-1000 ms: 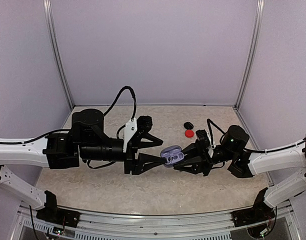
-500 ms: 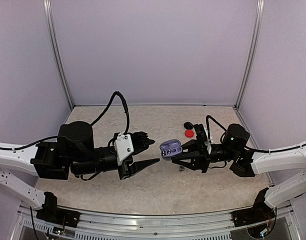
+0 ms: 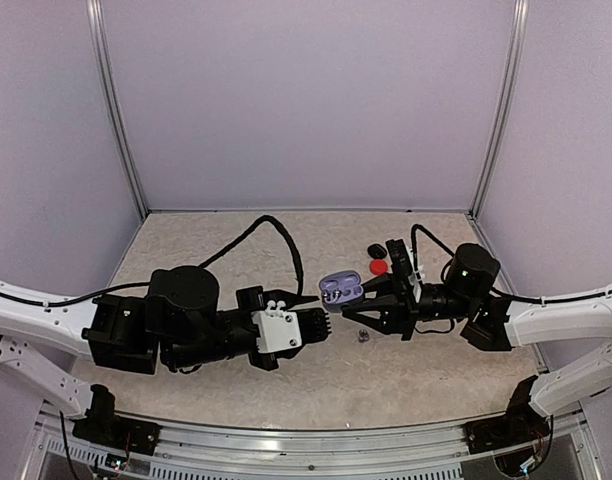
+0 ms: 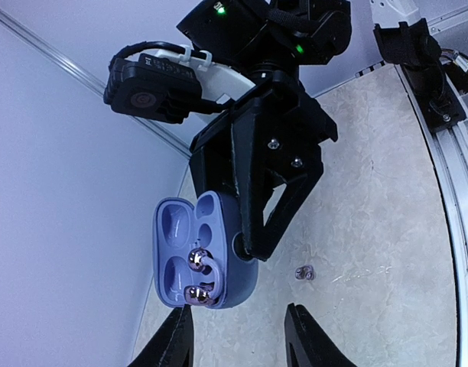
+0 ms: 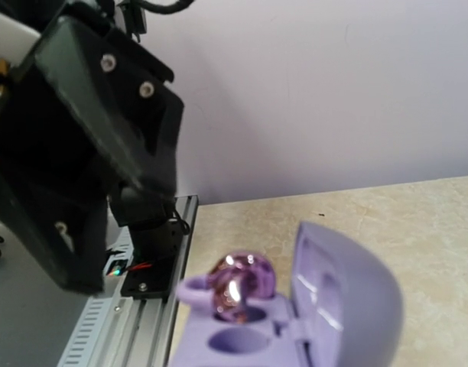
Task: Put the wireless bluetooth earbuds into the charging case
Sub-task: Adjust the left earbud in the left side groove of the charging case.
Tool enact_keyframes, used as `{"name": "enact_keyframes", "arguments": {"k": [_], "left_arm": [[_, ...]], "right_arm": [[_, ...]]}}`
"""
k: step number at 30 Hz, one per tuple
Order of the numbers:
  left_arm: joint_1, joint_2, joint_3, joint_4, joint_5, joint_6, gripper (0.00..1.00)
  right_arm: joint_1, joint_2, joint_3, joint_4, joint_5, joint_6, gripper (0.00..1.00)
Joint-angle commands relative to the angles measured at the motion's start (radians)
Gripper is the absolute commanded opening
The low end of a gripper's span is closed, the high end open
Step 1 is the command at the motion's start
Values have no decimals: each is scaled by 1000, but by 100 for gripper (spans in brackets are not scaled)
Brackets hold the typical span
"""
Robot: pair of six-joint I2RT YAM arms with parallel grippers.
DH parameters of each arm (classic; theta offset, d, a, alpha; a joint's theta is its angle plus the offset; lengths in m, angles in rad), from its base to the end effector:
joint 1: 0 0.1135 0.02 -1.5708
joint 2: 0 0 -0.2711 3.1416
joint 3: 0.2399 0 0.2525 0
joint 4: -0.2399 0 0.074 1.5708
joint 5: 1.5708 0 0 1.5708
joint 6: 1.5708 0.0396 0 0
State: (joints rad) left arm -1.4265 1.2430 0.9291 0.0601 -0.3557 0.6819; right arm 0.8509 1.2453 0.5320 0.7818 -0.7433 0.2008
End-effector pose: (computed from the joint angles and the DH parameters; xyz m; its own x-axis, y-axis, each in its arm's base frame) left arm 0.0556 -0.2871 0.3236 0.5261 0.4881 -0.6964 0.7053 0.2070 0.6780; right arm 0.1519 0.2139 0.2623 -0.1550 0.0460 -0.9868 -0.9876 -0.0320 0.1536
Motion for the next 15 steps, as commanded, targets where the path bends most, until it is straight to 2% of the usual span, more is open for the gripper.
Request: {"name": "enact_keyframes", "arguments": {"k": [1, 15], "left_arm": [[-5, 27, 26, 34, -29, 62, 41], [-12, 62, 43, 77, -54, 103, 34]], "right_arm": [[20, -12, 34, -11, -1, 3, 2], [45, -12, 43, -33, 14, -17, 2]]}}
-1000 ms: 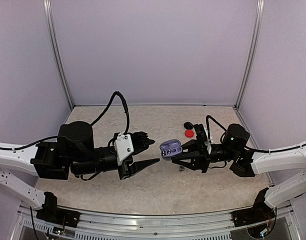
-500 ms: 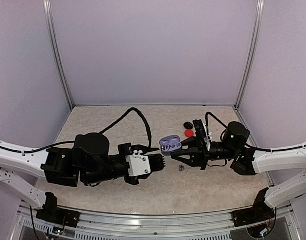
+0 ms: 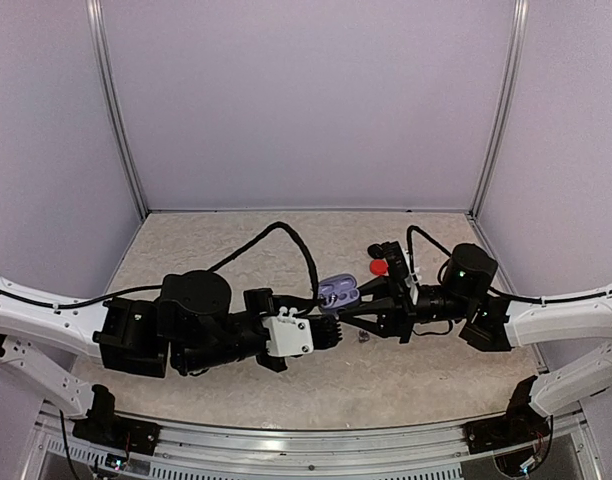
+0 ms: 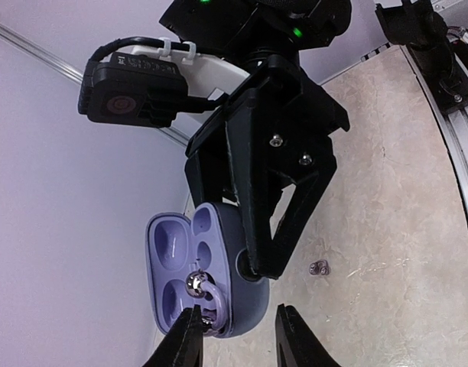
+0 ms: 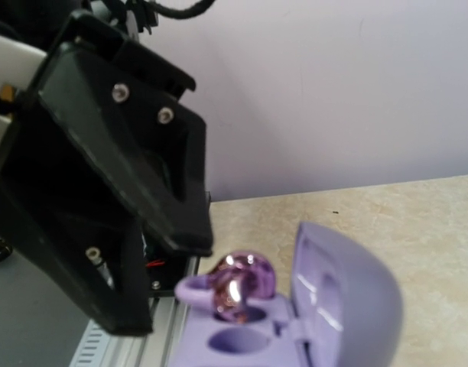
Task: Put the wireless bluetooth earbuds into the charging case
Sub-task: Adjust the left earbud in the left side groove of the charging case.
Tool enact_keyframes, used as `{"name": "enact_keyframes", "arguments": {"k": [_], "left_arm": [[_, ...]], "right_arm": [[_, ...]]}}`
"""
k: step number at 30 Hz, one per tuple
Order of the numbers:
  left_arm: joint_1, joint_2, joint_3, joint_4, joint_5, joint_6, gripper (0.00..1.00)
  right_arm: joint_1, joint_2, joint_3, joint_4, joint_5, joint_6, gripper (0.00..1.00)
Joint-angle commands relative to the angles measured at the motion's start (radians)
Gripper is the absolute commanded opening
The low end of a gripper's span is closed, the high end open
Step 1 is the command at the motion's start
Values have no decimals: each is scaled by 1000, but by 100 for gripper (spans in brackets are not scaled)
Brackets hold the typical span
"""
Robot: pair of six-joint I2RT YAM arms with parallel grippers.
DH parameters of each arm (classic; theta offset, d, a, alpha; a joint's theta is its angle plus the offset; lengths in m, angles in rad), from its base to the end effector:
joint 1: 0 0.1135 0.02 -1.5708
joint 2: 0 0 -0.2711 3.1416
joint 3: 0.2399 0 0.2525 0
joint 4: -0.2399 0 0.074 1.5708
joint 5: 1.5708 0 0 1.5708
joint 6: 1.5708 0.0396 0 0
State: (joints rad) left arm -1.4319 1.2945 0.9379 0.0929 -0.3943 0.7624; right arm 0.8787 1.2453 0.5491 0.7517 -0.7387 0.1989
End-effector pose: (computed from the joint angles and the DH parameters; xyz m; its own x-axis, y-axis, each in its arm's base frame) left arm 0.0571 -0.2985 0.3161 0.5700 0.5286 -0.6290 0.6490 0.1798 0.7392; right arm 0.1474 0.2196 0.2648 -0.1625 0.0328 -0.9862 -0.9856 -0.0533 0.1607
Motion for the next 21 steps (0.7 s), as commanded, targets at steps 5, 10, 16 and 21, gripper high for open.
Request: {"name": "enact_keyframes", "arguments": {"k": [5, 10, 16, 21], "left_arm": [[-9, 19, 35, 57, -40, 32, 31], [-8, 22, 32, 75, -66, 48, 27], [-9, 17, 32, 80, -74, 47, 21], [-9, 7, 32, 75, -63, 39, 15]], "right_arm": [[24, -14, 29, -10, 10, -22, 2], [34, -13, 34, -20, 9, -35, 2], [37, -13, 32, -26, 10, -41, 2], [39, -12, 34, -31, 12, -45, 2]]}}
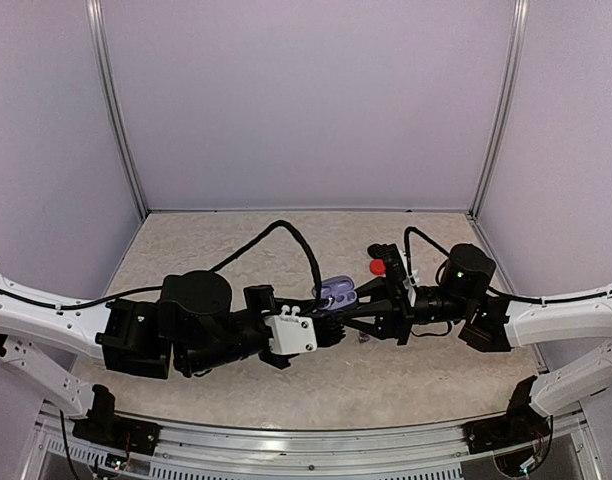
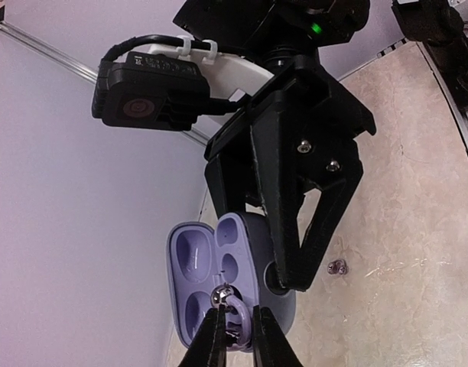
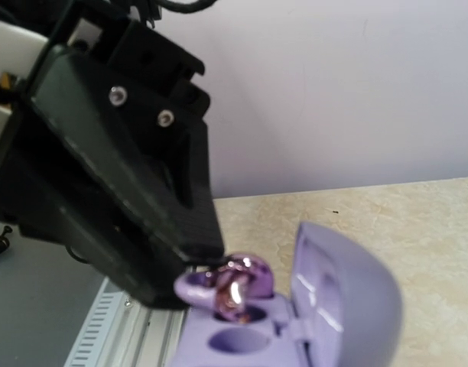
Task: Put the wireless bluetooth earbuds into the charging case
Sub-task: Adjust the left earbud in the left side groove of the charging case.
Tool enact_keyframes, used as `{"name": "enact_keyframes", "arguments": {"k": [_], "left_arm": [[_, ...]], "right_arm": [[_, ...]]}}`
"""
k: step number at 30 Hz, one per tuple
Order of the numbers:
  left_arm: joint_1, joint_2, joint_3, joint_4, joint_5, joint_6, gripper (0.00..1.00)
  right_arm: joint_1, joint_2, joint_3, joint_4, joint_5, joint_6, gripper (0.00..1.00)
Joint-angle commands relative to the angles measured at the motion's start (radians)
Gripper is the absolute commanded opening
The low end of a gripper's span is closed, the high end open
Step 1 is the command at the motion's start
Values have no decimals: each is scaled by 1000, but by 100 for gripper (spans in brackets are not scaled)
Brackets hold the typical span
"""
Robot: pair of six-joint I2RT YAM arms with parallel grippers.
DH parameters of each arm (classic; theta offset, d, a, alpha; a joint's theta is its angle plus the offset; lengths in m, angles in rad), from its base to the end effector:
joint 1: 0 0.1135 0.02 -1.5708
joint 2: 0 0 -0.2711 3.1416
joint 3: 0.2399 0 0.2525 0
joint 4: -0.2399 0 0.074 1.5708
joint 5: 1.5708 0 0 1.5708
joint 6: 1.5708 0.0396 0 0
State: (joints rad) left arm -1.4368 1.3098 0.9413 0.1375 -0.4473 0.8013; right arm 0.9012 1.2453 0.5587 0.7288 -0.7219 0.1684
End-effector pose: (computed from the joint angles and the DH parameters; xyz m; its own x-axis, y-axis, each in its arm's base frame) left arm 0.0580 -0.3022 0.3179 0.5801 0.5441 -0.6062 0.6045 0.2112 0.7681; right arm 0.1438 0.2238 0.2657 -0.1415 0.0239 -0.9896 -0.9885 -0.0566 0.1400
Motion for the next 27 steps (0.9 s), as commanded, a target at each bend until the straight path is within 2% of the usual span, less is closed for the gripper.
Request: {"name": "enact_keyframes", "arguments": {"k": [1, 17, 22, 27], "left_arm": [[-4, -9, 29, 29, -11, -3, 14], [1, -22, 26, 27, -4, -32, 4], [38, -47, 43, -11, 101, -126, 0], [86, -84, 45, -35, 226, -224, 0]], "right_arm": [[16, -11, 24, -8, -5, -14, 2], [16, -22, 20, -12, -22, -29, 2], [16, -28, 16, -10, -33, -48, 2], [16, -42, 8, 2, -40, -57, 2]]}}
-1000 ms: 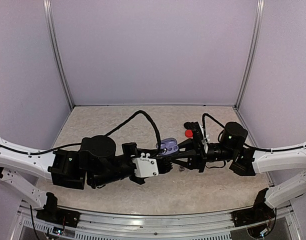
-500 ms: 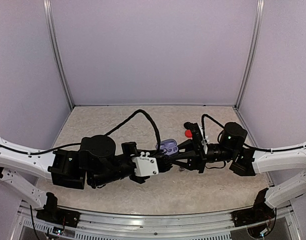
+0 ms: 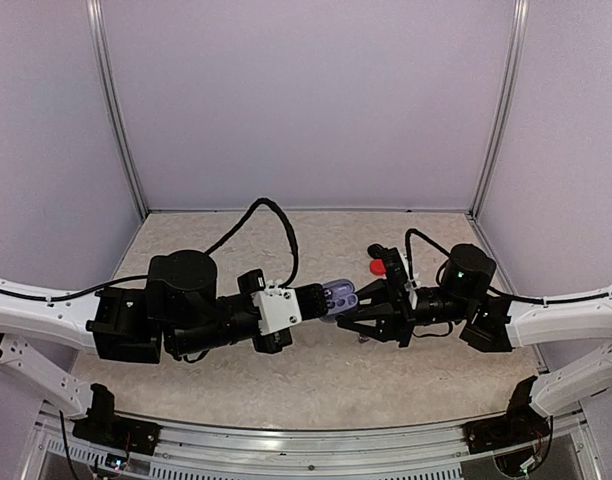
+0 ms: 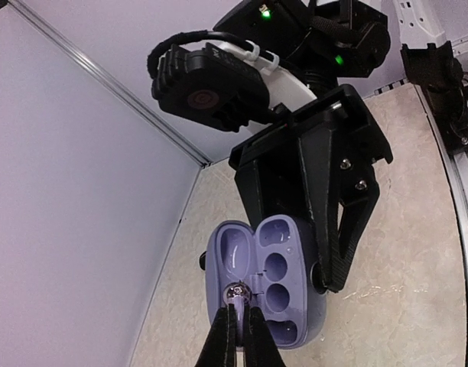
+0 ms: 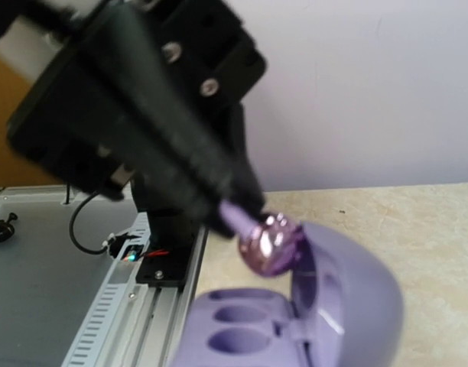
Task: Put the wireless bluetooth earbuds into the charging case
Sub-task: Adjust the left earbud in the left side groove of the charging case.
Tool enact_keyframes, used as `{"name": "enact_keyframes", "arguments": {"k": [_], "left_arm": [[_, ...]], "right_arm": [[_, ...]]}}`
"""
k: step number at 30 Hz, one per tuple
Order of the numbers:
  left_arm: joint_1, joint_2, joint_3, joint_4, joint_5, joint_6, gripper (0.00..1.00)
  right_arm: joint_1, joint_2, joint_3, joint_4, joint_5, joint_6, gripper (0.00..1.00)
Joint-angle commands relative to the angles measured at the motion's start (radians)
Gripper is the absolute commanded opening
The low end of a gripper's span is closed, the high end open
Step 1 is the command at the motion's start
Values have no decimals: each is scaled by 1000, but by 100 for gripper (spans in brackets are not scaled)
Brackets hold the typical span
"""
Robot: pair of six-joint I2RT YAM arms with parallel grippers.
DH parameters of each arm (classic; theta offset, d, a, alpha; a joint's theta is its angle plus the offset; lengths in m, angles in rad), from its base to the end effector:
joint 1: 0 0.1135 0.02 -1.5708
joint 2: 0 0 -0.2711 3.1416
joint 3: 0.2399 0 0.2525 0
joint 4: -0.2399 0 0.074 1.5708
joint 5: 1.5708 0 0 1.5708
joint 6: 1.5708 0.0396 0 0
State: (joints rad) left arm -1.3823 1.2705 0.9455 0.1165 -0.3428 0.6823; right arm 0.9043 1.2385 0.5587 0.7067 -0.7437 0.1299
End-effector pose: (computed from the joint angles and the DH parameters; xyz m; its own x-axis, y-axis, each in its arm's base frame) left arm 0.0693 -0.2925 0.3280 0.5144 0.4728 -0.7154 0.6947 0.2595 0.6709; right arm 0.1416 0.2234 0.2650 -0.1126 0.0110 -0.9936 -0.9906 -0.0790 0.1114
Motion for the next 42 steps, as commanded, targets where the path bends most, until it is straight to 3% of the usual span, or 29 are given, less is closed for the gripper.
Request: {"name": "enact_keyframes", "arguments": {"k": [1, 16, 42], "left_arm": [[39, -50, 40, -17, 143, -121, 0], [102, -94, 20, -24, 399, -229, 0], [155, -42, 42, -52, 525, -314, 0]], "right_arm": [[13, -38, 7, 27, -22, -18, 2], [13, -33, 9, 55, -82, -13, 2], [14, -25, 34, 51, -123, -21, 2]]}}
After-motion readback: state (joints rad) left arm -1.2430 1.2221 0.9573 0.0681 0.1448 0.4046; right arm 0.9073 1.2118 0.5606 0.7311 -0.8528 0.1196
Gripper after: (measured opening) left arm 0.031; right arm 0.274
